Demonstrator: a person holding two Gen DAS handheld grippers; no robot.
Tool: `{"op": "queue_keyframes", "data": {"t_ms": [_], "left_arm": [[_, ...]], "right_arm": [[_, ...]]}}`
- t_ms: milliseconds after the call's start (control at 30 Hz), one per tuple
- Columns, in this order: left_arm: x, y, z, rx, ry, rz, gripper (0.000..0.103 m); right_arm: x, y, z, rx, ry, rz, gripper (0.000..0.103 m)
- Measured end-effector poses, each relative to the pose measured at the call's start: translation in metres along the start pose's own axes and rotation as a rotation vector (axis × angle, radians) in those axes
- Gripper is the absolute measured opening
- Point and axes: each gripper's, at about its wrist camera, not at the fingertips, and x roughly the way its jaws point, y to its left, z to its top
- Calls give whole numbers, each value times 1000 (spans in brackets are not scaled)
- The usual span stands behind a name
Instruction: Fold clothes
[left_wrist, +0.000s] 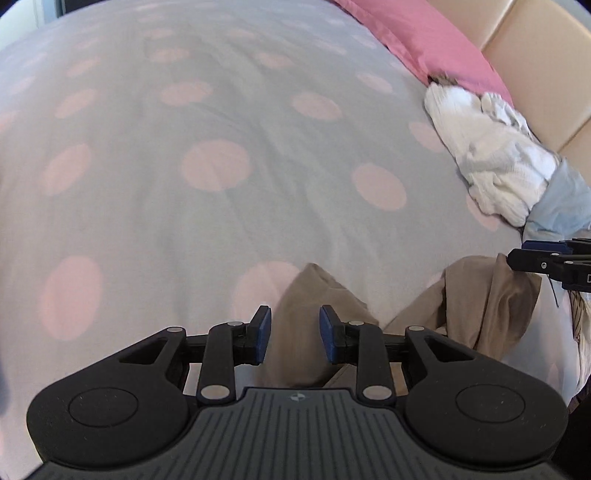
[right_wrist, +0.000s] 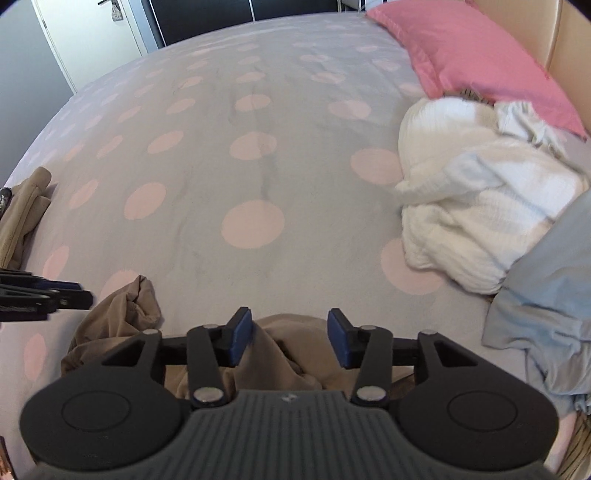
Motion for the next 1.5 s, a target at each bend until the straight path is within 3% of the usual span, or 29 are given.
{"op": "queue_keyframes", "data": {"t_ms": [67,133,200,233,267,300,467,700,900,1067,1200,1300,1500], "left_arm": [[15,-5,0,3,20,-3,28],[26,-8,-1,2,32,-4,28],[28,-9,-4,-2,18,-1,28],[26,-9,-5,-5,10,-2,21],[24,-9,-6,-7,2,-4,8],[22,-9,-7,-10,-6,-2,4],[-20,5,-11,-47,-120,75,1],[-120,53,-27,-154,-280,255,0],[-187,80,-64,-208,-326,382,0],[-188,104,-105,-265,-269,460,0],[-163,123,-132,-314,-181,438,1],[-152,119,-140,-284,-137,476,1],[-160,90,-133,-206,-186,414,11]], "right_arm": [[9,-2,-2,11,32,19,49],[16,-2,-4,6,52,20,41],[19,-1,-6,-7,62,11,14],[21,0,-7,-13,67,7,12],[20,-1,-7,-11,65,7,9],[17,-2,-7,-5,60,11,8],[-5,-11,-9,40,14,18,6],[-58,-11,-6,51,-157,17,4],[-79,-2,-9,19,-226,11,4],[-56,3,-19,-3,-163,-26,3],[-28,0,-26,-25,-79,-70,4],[-16,-3,-33,-33,-20,-100,7],[-35,-5,-37,-7,-83,-125,15]]}}
